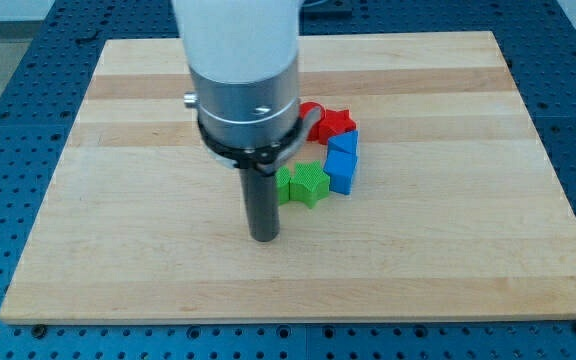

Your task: Point your arm at yellow heart

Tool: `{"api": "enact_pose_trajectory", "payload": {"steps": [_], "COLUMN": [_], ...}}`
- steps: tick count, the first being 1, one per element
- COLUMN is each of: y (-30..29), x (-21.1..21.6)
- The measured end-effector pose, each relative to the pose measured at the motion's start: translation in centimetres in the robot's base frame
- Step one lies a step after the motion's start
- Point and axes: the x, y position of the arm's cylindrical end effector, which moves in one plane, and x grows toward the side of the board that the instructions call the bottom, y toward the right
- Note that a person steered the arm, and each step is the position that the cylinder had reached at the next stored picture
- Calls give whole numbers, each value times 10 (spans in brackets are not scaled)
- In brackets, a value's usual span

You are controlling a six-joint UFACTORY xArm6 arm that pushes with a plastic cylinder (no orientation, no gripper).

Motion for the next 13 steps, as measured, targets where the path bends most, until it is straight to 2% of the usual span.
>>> {"api": "enact_pose_trajectory", "payload": {"steps": [1, 3, 8, 13], "y": [-38, -50, -43, -32], "x": [-4, -66, -91, -88]}}
